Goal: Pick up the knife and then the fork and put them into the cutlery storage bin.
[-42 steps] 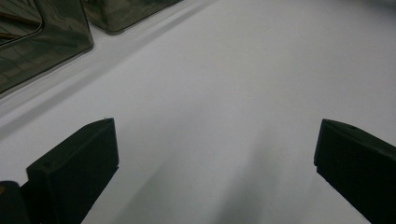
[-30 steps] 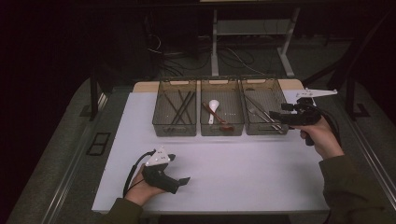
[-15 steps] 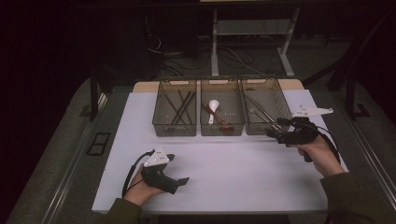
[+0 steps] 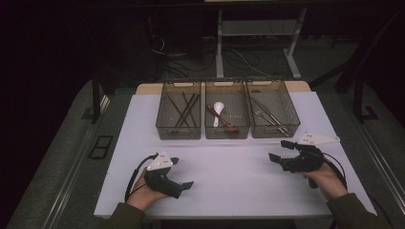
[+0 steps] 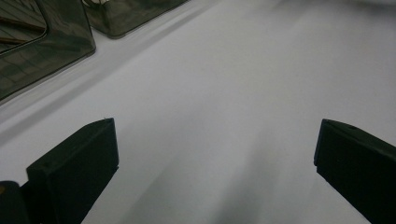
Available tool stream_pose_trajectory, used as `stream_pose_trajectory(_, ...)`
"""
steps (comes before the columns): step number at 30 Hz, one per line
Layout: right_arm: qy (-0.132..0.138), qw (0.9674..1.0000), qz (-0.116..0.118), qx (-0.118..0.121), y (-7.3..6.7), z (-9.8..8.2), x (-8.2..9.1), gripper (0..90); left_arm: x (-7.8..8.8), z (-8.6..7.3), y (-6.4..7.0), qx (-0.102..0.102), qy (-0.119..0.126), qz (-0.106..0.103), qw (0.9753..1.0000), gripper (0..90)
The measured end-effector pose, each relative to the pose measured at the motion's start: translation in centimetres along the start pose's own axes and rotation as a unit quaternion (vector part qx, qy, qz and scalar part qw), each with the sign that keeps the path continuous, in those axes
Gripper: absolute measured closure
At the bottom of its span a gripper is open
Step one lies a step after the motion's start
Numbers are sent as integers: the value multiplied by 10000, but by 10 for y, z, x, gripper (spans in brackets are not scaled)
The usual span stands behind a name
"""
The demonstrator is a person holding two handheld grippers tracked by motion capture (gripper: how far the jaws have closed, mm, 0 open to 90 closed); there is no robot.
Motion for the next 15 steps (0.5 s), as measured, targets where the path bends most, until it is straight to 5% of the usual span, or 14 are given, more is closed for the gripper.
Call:
stream_pose_trajectory(6,88,9999,108,-16,-17,-16,4,237,0,0,0,0,-9,0,10000,0)
stream_pose_trajectory(15,15,9998,191,-26,-23,-32,6,229,0,-1,0,-16,-26,2,10000,0)
Point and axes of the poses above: each handheld gripper's, and its own axes: x roughly backward along the jaws, z roughly out of its top, y roughly to its right, the point moved 4 cm from there along -x, roughly forward along the jaws, and after that the axes turned 12 degrees about x, right-handed, at the moved point
